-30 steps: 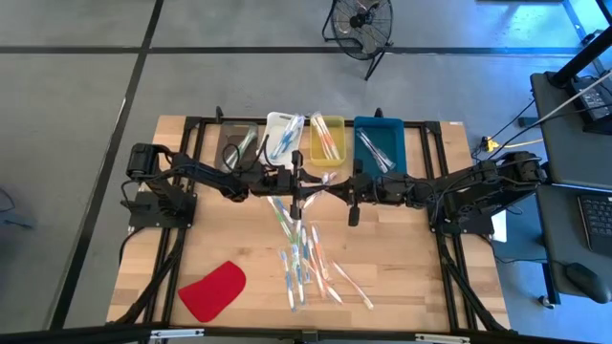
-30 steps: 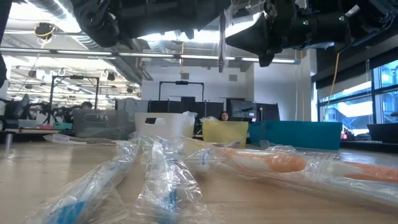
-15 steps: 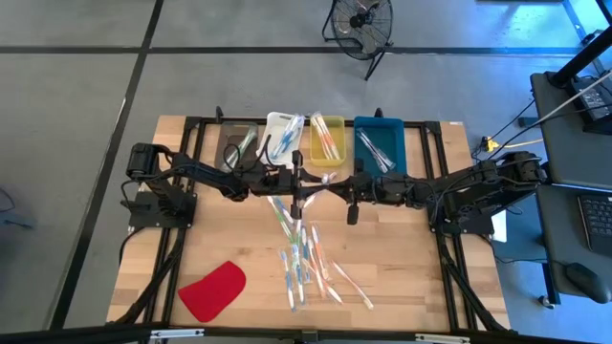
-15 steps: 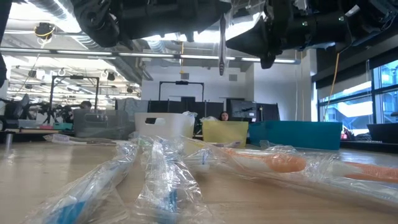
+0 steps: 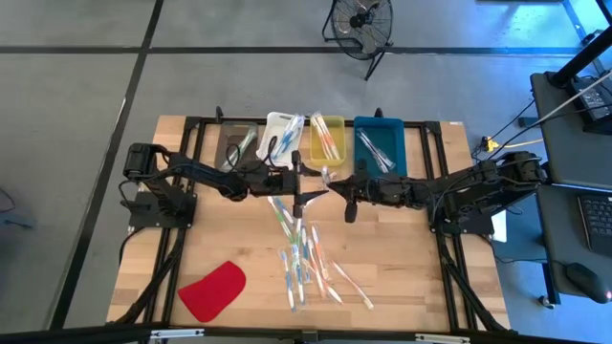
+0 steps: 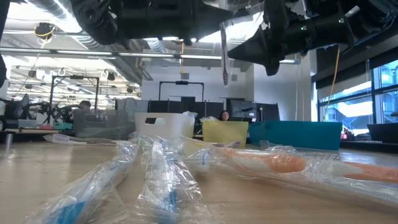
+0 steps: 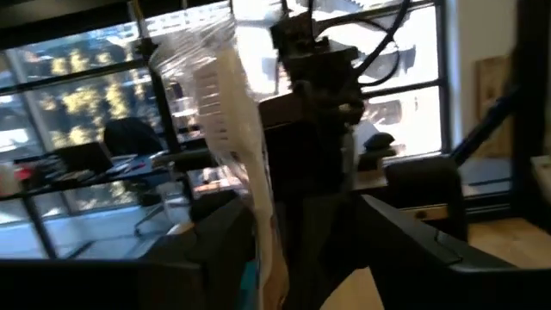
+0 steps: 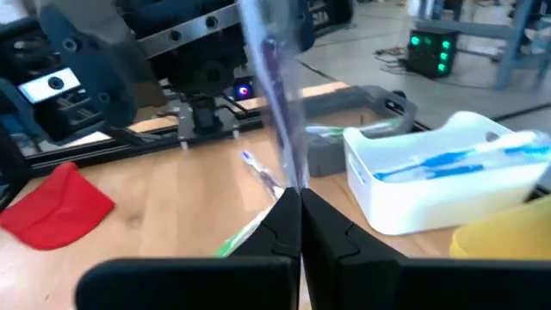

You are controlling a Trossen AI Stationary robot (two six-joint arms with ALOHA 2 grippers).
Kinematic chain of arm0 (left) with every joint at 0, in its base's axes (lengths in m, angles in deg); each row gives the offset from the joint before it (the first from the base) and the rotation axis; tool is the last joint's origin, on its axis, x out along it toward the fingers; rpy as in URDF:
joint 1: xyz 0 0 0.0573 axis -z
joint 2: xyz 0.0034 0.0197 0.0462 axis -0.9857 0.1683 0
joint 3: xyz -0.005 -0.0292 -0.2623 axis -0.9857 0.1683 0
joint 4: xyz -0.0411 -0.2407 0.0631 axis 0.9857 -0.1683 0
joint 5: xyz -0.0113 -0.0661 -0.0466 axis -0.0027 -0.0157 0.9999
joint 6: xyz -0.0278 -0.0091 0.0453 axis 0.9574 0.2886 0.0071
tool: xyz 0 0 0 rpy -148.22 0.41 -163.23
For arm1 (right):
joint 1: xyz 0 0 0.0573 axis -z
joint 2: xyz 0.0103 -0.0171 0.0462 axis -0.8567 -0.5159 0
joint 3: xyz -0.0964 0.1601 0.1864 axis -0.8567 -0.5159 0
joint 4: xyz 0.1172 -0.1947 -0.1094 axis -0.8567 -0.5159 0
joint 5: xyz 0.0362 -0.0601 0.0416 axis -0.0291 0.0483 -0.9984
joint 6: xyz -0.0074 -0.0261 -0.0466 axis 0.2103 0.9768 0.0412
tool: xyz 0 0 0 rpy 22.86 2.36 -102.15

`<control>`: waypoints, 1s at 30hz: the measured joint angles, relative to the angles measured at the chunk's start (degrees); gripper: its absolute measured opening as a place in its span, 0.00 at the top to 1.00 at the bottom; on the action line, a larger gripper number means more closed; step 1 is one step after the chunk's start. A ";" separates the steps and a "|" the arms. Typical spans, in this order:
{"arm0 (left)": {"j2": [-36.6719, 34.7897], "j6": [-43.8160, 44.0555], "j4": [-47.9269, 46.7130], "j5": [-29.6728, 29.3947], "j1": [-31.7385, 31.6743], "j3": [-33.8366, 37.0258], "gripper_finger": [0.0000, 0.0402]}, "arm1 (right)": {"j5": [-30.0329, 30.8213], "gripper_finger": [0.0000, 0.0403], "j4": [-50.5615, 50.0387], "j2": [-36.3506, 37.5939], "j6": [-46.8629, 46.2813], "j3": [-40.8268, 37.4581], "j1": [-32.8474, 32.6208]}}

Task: Pick & Place Toothbrushes
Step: Put the violet toothbrush into the blue bin

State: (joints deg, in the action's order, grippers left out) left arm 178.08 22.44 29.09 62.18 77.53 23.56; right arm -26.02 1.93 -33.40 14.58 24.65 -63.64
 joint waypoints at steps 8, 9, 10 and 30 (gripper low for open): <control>-4.04 -0.67 -9.34 -11.15 0.00 0.00 0.33 | 4.05 1.00 -4.73 1.41 -4.51 0.00 -0.41; -4.54 -0.64 -10.16 -11.98 0.00 0.00 0.32 | 4.79 1.00 -5.63 1.73 -5.02 0.00 -0.41; -5.19 -0.60 -11.53 -12.59 0.00 0.00 0.32 | 5.45 1.00 -6.41 2.05 -5.47 0.00 -0.41; -14.60 6.59 -45.53 -18.39 2.59 0.02 0.35 | 18.48 1.00 -21.88 14.94 -9.47 0.00 3.92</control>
State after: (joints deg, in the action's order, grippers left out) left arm 163.47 29.02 -16.44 43.80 80.12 23.58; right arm -7.55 -19.94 -18.45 5.10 24.65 -59.72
